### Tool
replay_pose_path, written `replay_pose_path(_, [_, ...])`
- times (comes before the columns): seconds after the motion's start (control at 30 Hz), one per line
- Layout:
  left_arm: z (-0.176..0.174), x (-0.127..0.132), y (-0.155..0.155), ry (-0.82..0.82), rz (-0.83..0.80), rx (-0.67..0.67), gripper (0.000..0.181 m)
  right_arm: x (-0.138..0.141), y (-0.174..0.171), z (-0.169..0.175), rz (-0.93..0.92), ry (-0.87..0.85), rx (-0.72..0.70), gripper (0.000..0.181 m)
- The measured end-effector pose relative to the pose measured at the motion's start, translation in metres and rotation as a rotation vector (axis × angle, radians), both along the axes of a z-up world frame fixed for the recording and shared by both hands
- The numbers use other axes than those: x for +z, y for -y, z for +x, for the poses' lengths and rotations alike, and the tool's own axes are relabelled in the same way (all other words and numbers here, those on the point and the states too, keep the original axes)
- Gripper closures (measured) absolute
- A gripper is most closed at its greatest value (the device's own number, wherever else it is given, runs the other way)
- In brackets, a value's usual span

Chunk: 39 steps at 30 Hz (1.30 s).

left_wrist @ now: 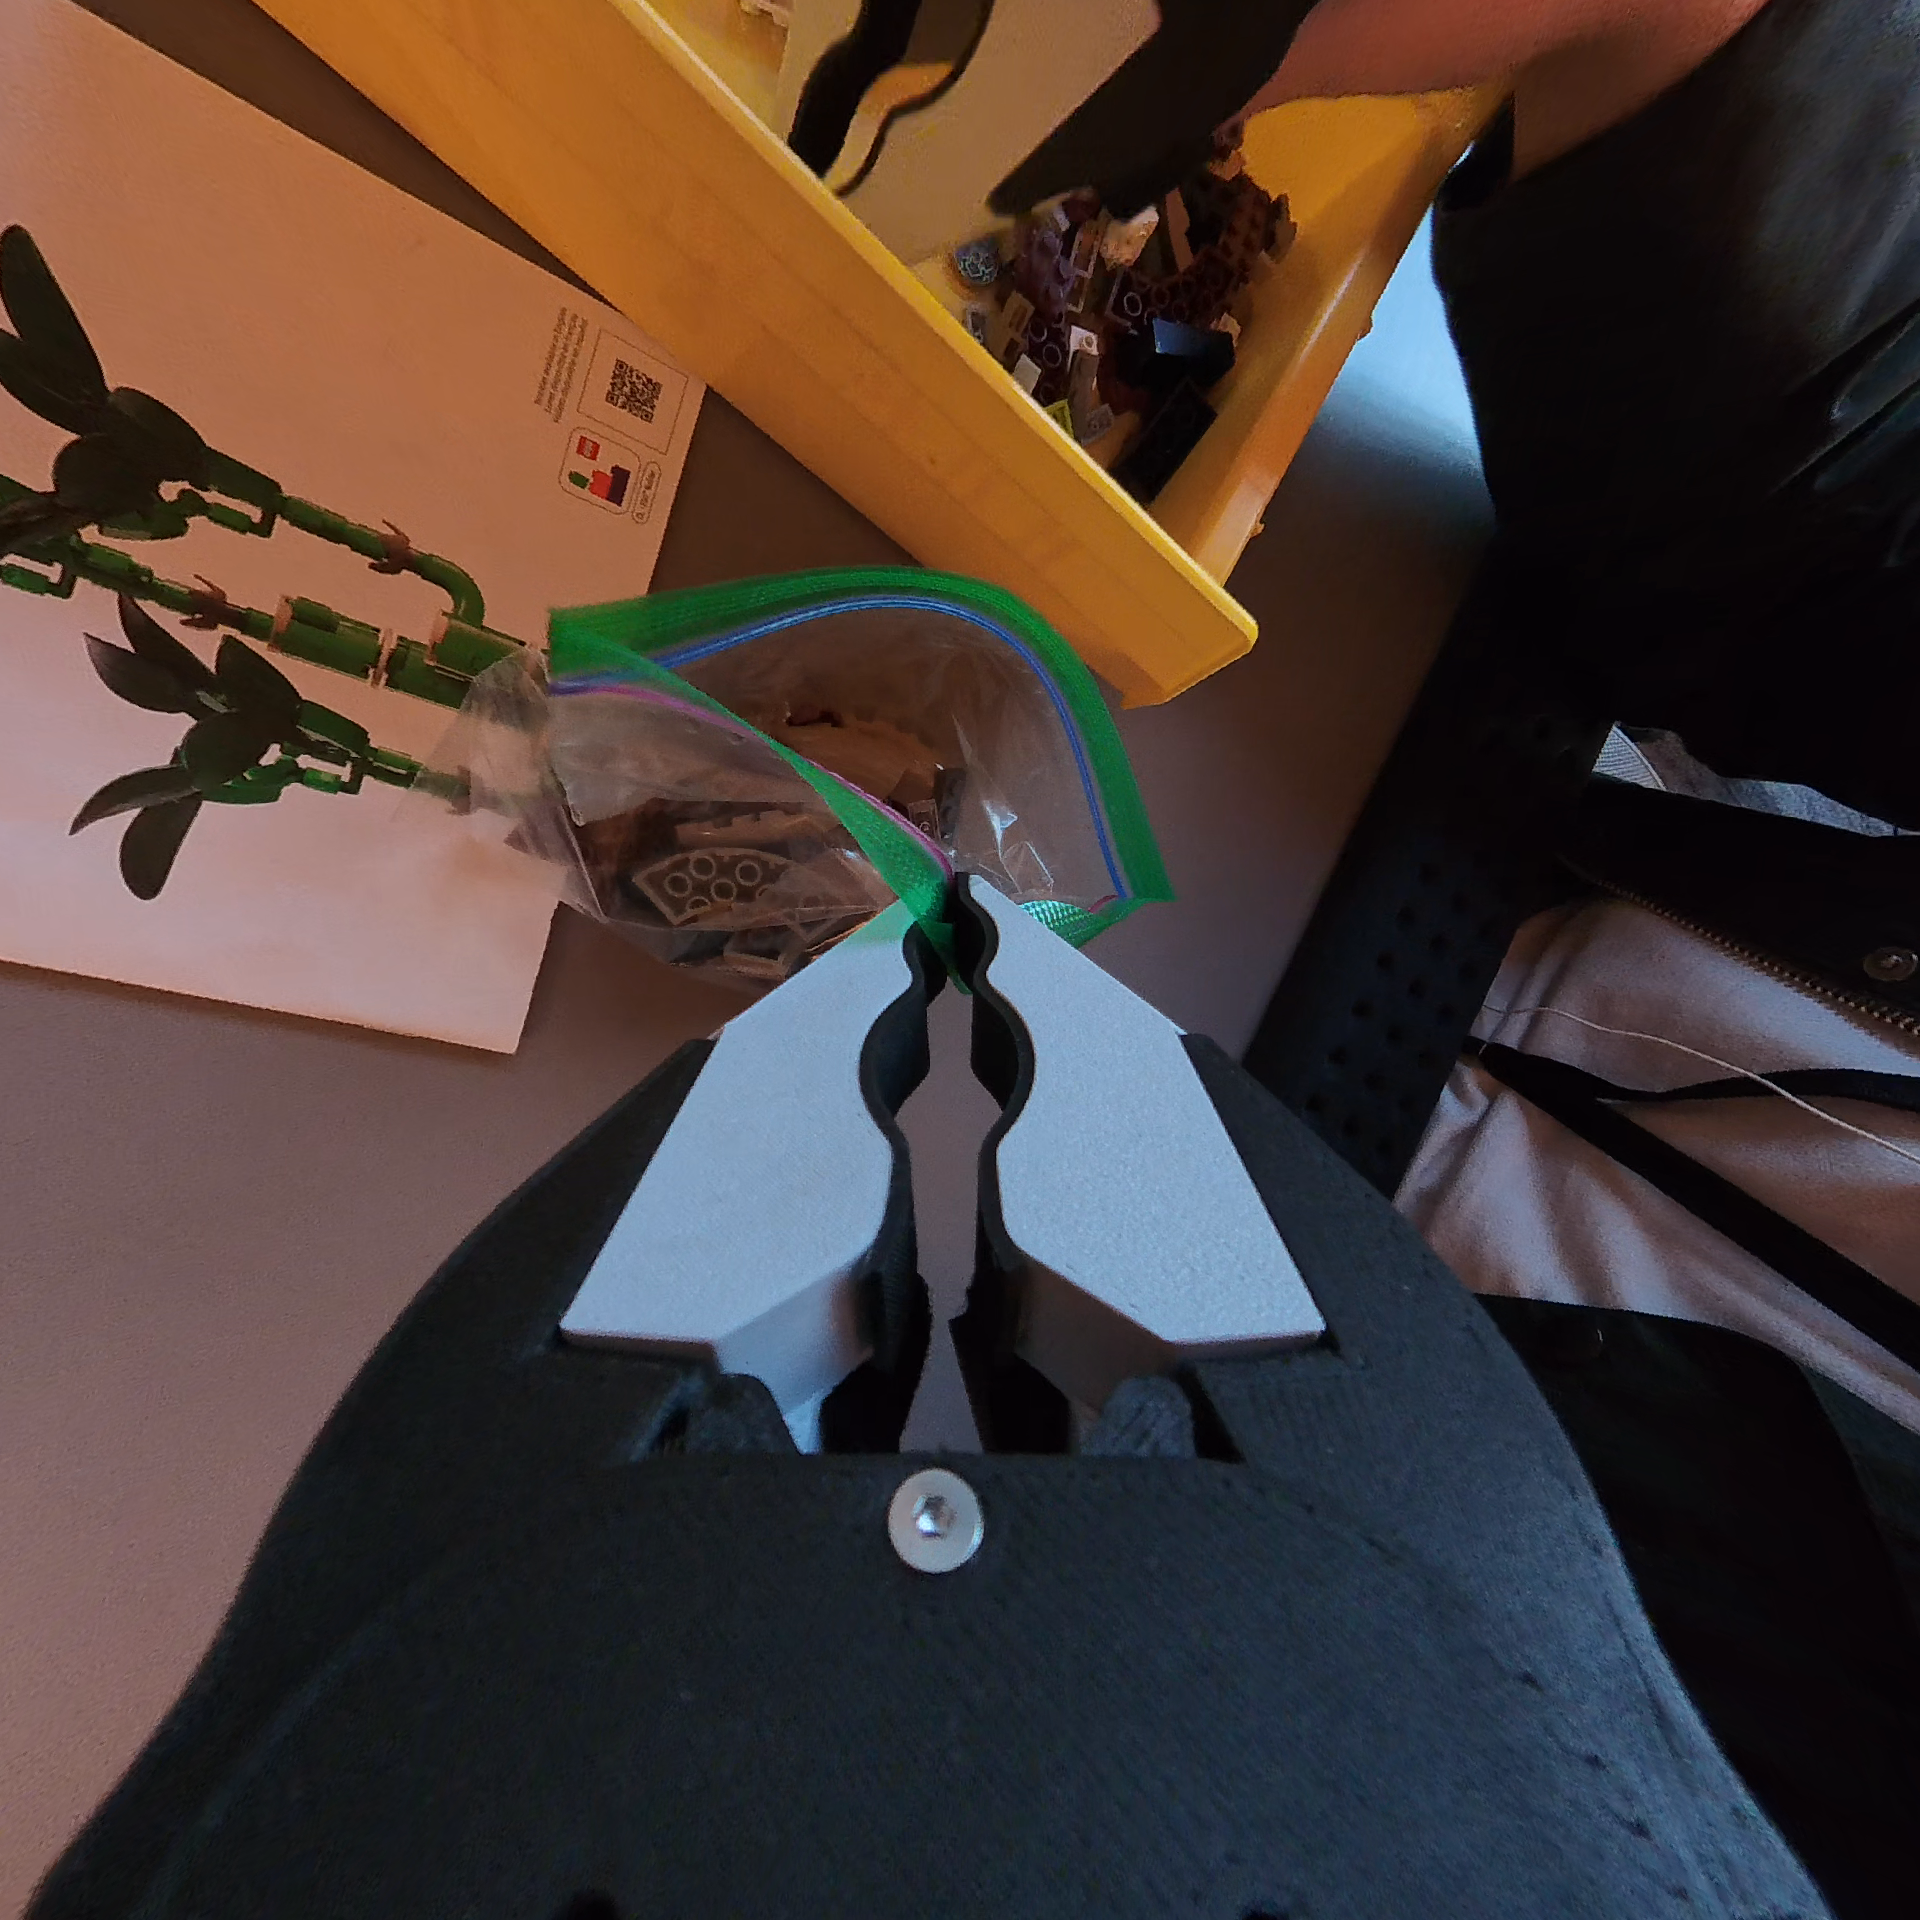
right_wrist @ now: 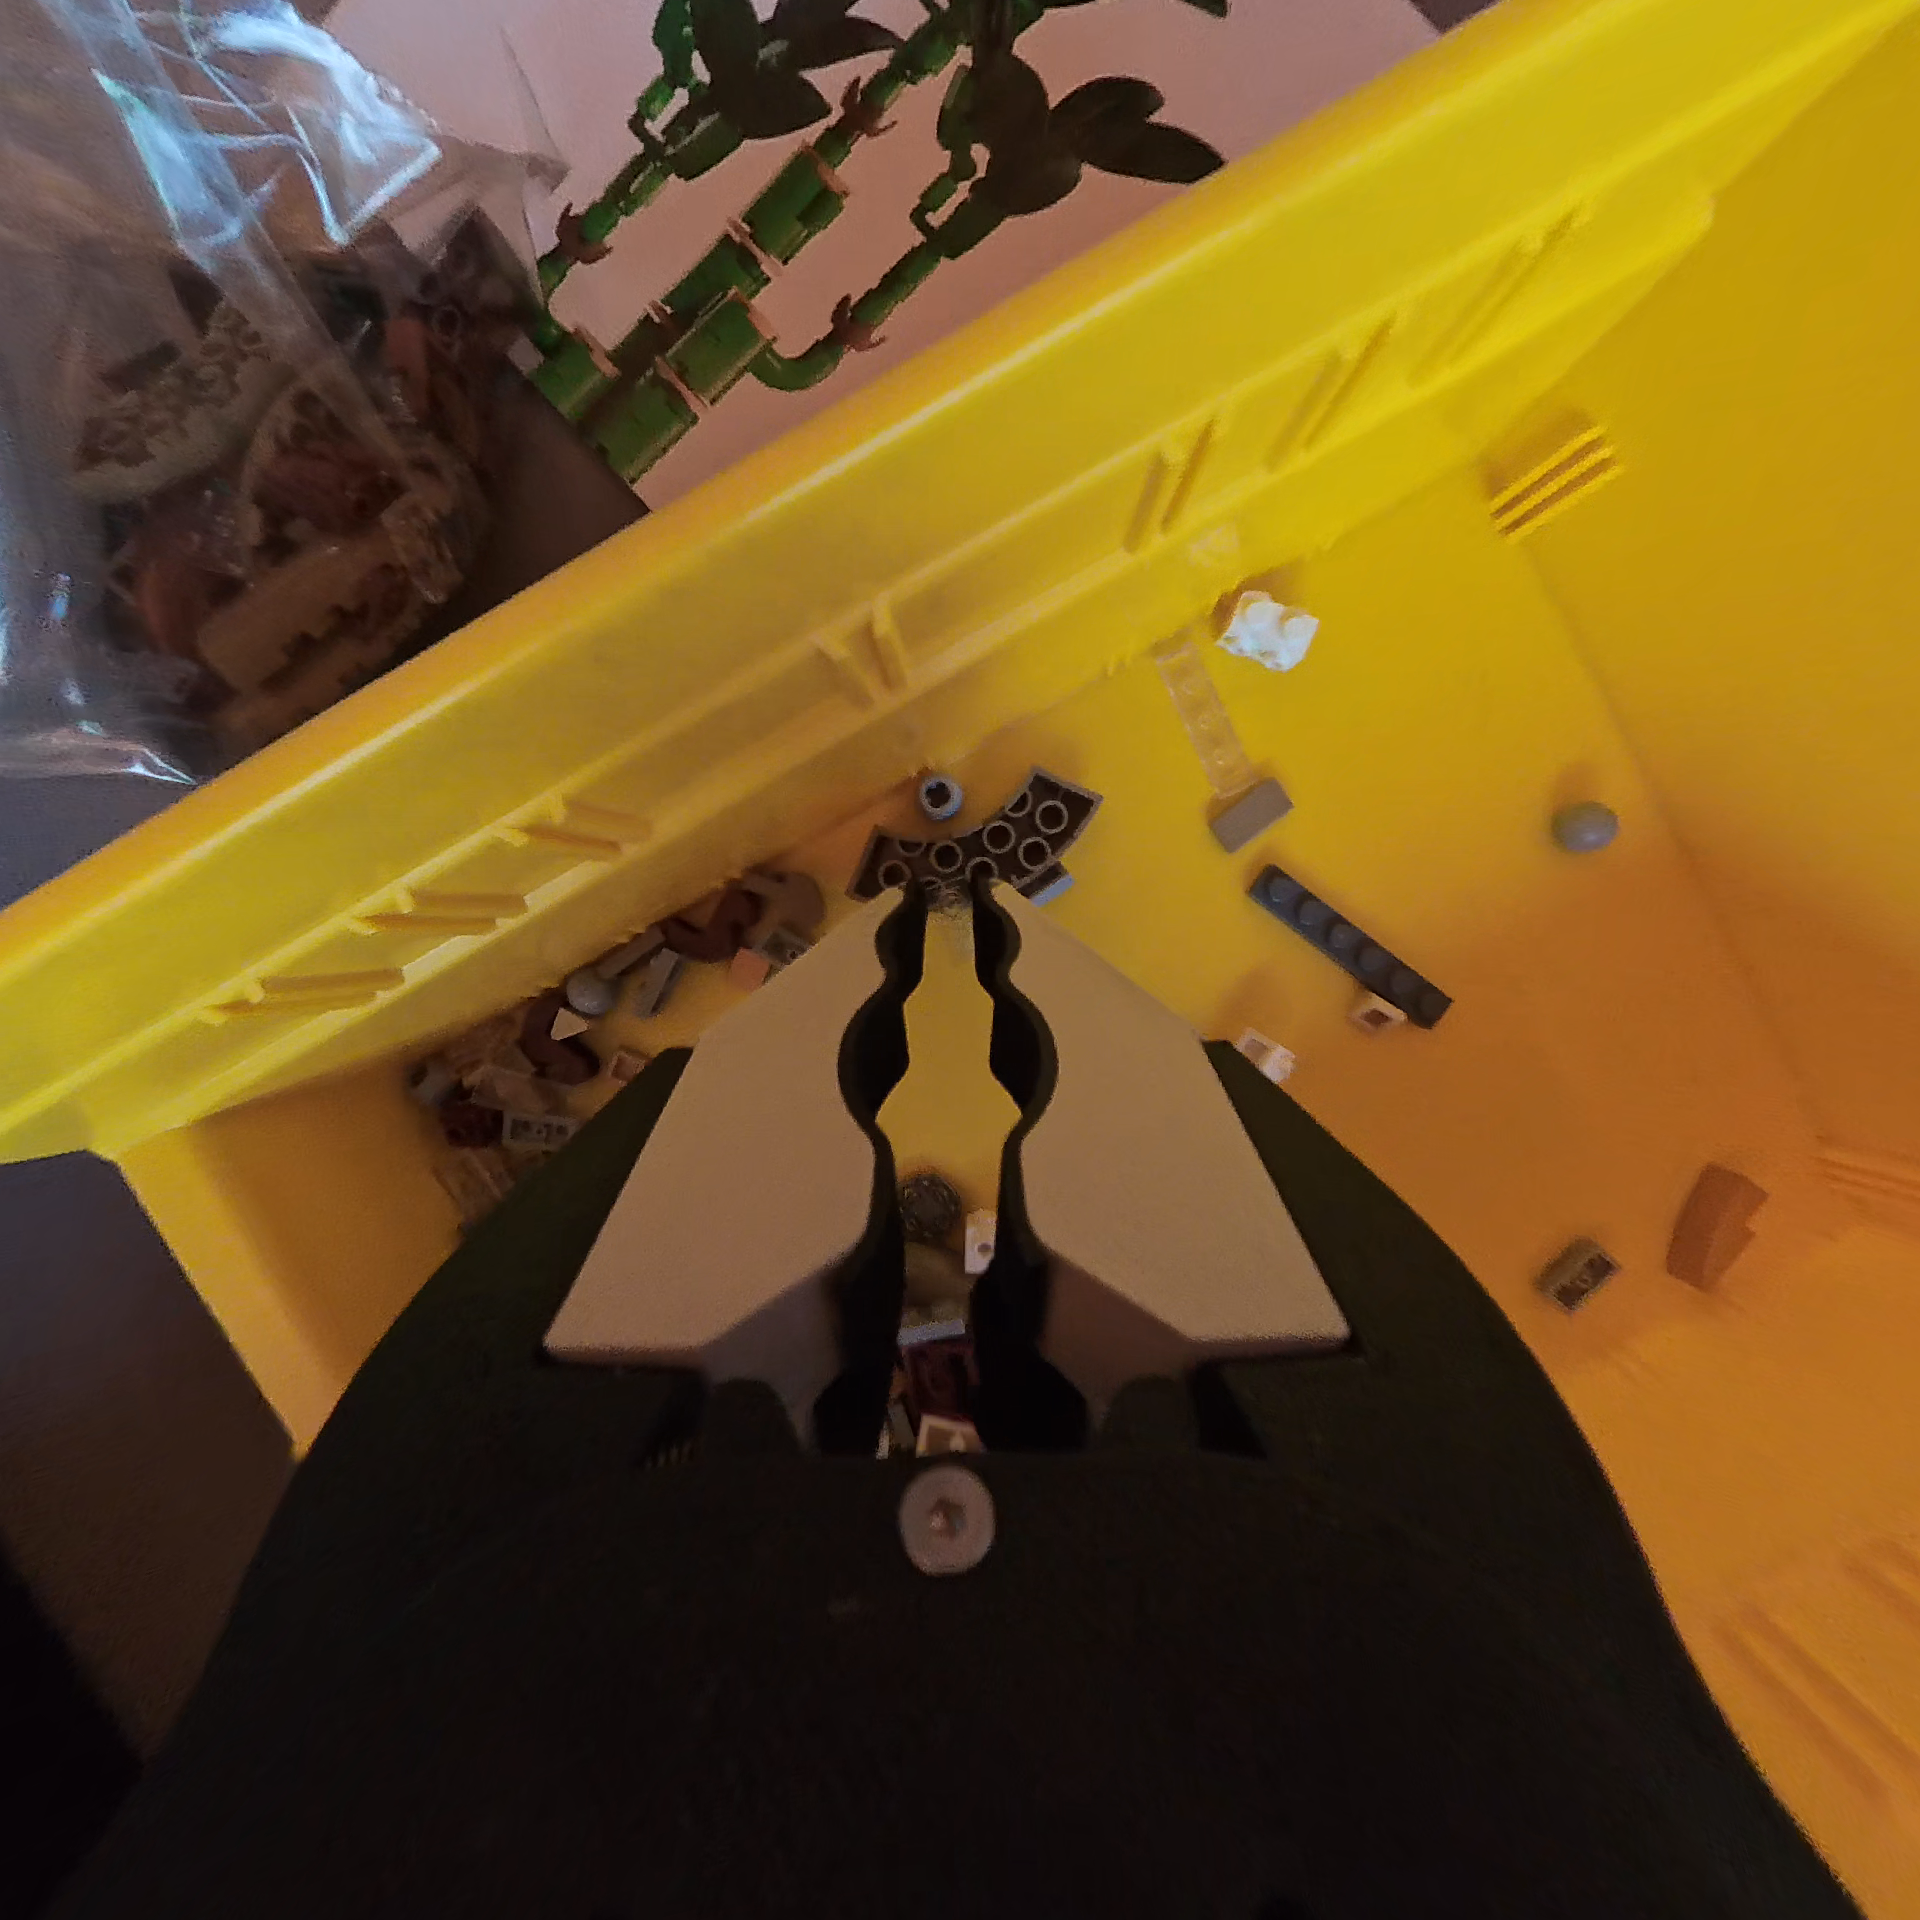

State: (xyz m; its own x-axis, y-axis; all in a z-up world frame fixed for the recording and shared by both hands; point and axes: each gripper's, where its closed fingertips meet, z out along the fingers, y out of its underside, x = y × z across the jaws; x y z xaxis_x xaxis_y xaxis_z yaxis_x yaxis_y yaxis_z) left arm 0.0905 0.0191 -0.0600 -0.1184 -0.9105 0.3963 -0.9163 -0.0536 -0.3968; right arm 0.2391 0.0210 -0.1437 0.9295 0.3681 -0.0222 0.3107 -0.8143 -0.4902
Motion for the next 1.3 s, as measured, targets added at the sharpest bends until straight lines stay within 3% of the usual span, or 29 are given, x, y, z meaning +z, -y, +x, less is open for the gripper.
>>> replay_pose_path(0.07, [0.000, 0.000, 0.000, -0.002, -0.001, -0.001, 0.181, 0.016, 0.000, 0.003, 0.039, -0.004, -0.018, 0.173])
replay_pose_path(0.13, [0.000, 0.000, 0.000, -0.001, 0.000, -0.002, 0.181, 0.051, -0.001, -0.005, 0.129, -0.016, -0.016, 0.173])
replay_pose_path(0.23, [0.001, -0.001, 0.000, -0.002, -0.004, -0.001, 0.181, 0.121, 0.001, -0.068, 0.335, -0.189, 0.121, 0.174])
replay_pose_path(0.3, [0.001, -0.001, 0.001, -0.005, -0.009, 0.001, 0.181, 0.139, 0.009, -0.119, 0.378, -0.317, 0.261, 0.174])
replay_pose_path(0.37, [0.000, -0.001, 0.001, -0.007, -0.008, 0.002, 0.181, 0.125, 0.007, -0.144, 0.326, -0.344, 0.298, 0.173])
replay_pose_path(0.47, [-0.002, 0.000, 0.000, -0.005, -0.004, 0.006, 0.181, 0.093, -0.003, -0.131, 0.247, -0.220, 0.259, 0.158])
replay_pose_path(0.53, [-0.002, 0.002, -0.001, -0.003, -0.005, 0.011, 0.181, 0.105, -0.002, -0.123, 0.282, -0.252, 0.250, 0.158])
replay_pose_path(0.63, [-0.002, 0.000, -0.002, -0.009, -0.009, 0.014, 0.181, 0.121, -0.004, -0.083, 0.355, -0.222, 0.144, 0.169])
replay_pose_path(0.77, [-0.002, -0.001, -0.001, -0.016, -0.009, 0.010, 0.181, 0.057, 0.013, -0.018, 0.072, -0.046, 0.017, 0.163])
replay_pose_path(0.93, [-0.002, -0.003, 0.000, -0.024, -0.010, 0.006, 0.181, -0.001, 0.028, -0.021, -0.114, 0.006, 0.154, 0.162])
replay_pose_path(1.03, [-0.002, -0.003, -0.001, -0.021, -0.010, 0.006, 0.181, -0.009, 0.026, -0.025, -0.090, 0.050, 0.220, 0.165])
replay_pose_path(1.3, [-0.003, -0.002, 0.000, -0.020, -0.005, 0.002, 0.181, -0.018, 0.031, -0.022, -0.121, 0.042, 0.234, 0.176])
